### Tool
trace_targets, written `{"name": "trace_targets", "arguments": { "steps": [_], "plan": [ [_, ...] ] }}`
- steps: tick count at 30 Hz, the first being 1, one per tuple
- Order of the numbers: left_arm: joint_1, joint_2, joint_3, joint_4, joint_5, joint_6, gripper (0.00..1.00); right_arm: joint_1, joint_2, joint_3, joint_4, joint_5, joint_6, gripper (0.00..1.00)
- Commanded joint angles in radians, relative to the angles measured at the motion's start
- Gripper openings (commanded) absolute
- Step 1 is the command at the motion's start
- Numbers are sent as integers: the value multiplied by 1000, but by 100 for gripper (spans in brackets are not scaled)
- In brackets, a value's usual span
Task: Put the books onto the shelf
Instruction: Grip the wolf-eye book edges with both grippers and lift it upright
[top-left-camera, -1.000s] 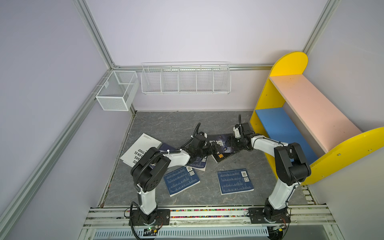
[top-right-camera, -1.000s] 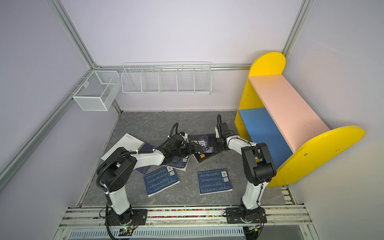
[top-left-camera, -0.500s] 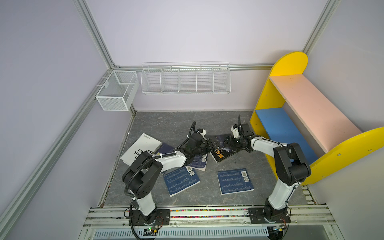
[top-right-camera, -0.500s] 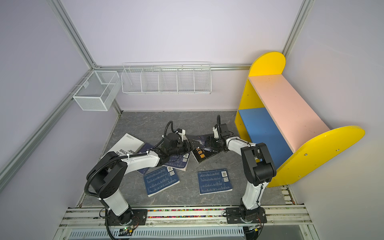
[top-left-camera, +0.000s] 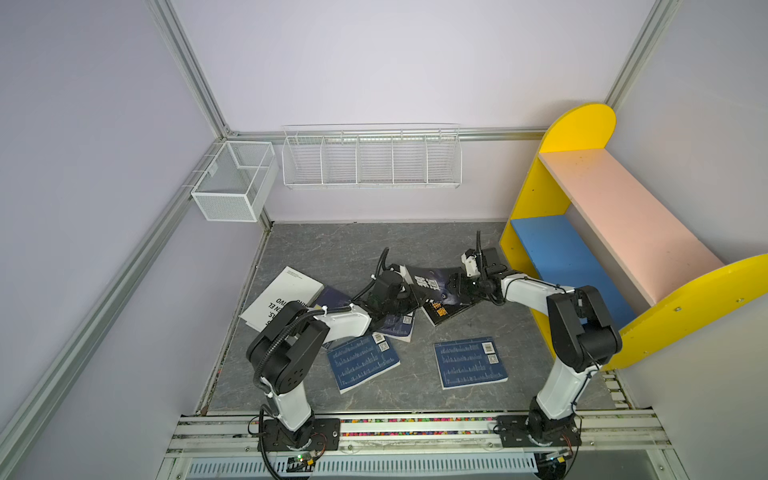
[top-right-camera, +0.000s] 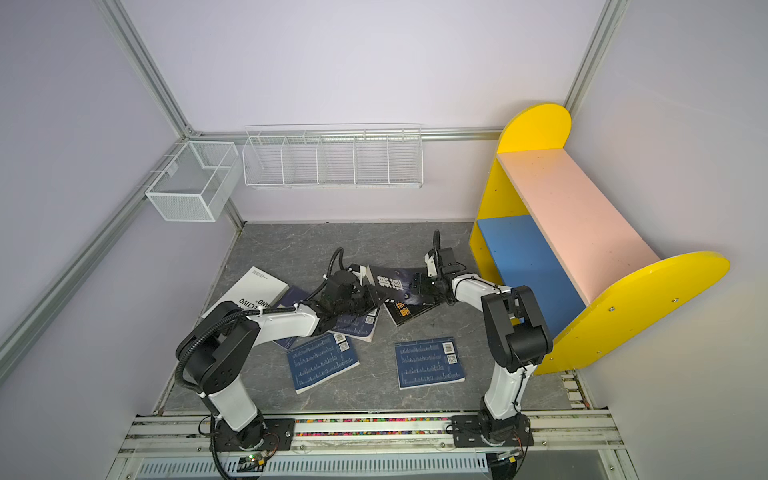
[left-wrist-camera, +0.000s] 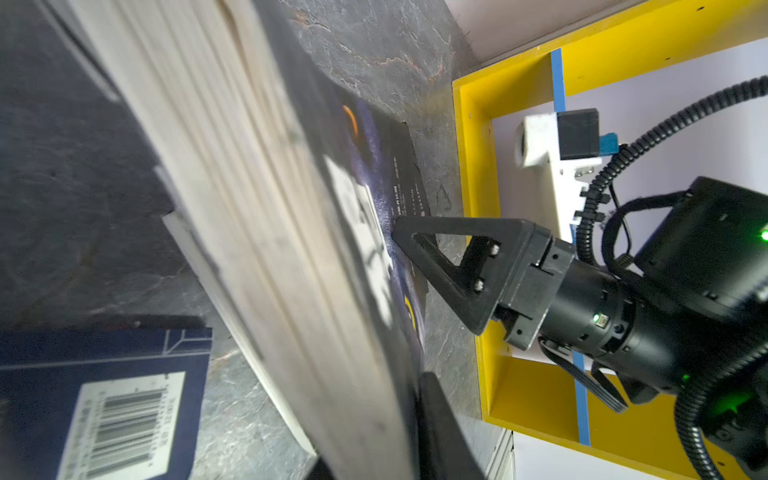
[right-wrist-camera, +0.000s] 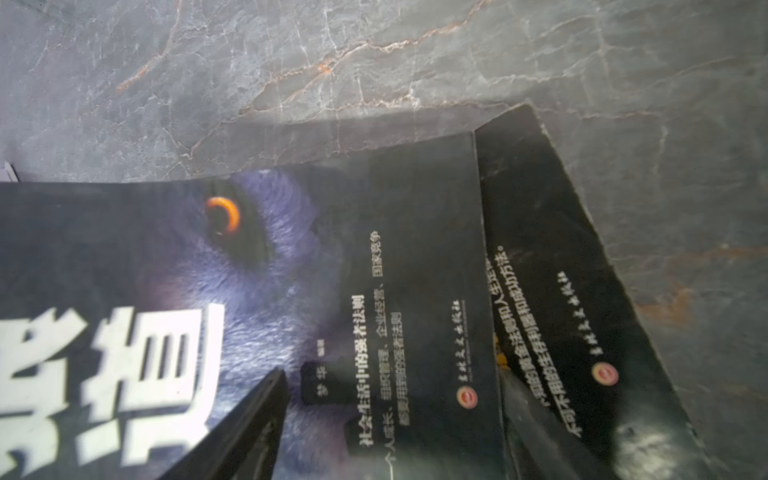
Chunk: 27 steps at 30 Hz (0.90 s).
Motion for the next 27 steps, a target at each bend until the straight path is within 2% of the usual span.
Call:
{"name": "trace_targets", "arguments": {
  "steps": [1, 5, 9, 13, 15, 19, 23, 25, 27],
  "plan": [
    [1, -17, -12, -10, -34, 27, 13, 19, -21, -33, -61, -61, 14, 80],
    [10, -45, -10, -39, -26, 53, 6, 15, -74, -27, -75, -78, 13, 83],
    [24, -125, 34, -186, 4, 170, 2, -6, -157, -24, -79, -175, 3, 89],
    [91, -221, 88, -289, 177, 257, 0, -57, -231, -29, -68, -379, 7, 98],
    [138, -280, 120, -376, 240, 298, 0, -78, -285, -43, -62, -452, 17, 89],
    [232, -360, 188, -504, 429, 376, 0, -86, -402, -80, -42, -550, 35, 88],
    [307, -443, 202, -496, 599, 387, 0, -86, -481, -127, 69, -702, 121, 89],
    [332, -480, 203, -473, 666, 375, 0, -86, -510, -143, 104, -738, 160, 89],
    [339, -521, 192, -425, 687, 353, 0, -87, -535, -155, 127, -755, 185, 89]
  ]
}}
